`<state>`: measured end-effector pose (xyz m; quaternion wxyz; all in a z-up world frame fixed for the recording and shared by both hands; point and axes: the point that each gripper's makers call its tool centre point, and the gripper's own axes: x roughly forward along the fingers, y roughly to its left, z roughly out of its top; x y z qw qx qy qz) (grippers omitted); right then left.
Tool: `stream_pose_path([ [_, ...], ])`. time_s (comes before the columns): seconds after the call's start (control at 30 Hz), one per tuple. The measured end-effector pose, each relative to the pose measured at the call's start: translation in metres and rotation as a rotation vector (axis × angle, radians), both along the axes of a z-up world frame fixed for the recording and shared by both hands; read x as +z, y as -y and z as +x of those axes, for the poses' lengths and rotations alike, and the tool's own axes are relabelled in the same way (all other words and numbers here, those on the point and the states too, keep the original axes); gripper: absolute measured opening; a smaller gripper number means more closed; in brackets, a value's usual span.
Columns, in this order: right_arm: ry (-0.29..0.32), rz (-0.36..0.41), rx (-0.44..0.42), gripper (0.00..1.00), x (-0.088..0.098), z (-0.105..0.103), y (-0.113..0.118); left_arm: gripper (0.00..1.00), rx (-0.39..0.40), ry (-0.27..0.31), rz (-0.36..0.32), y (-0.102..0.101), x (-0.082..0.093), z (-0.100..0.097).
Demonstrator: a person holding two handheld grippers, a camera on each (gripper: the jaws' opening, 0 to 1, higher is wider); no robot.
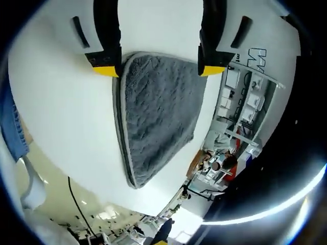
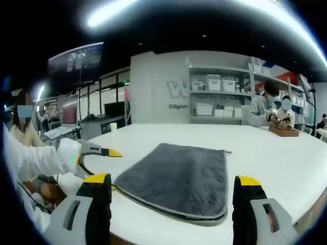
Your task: Open the folded towel by lifting each exposed corner and separating the folded layers until the towel lies flat within the target outline without major curled edges
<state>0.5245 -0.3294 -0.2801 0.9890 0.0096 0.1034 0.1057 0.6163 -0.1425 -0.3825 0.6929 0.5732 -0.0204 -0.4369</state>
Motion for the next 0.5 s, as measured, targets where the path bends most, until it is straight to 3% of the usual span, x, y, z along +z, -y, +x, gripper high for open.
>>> stream_pose_path([
  [0.27, -0.003, 0.01, -0.006, 0.99, -0.002, -0.001, 0.001, 0.52, -0.035, 0.091, 0.072, 0.004, -0.004, -0.002],
  [0.43, -0.002, 0.013, -0.013, 0.99, -0.001, -0.001, 0.005, 0.35, -0.037, 0.05, 0.093, 0.004, -0.011, -0.006],
  [0.5, -0.002, 0.016, -0.016, 0.99, -0.002, -0.002, 0.006, 0.23, -0.042, 0.047, 0.104, 0.004, -0.014, -0.007],
])
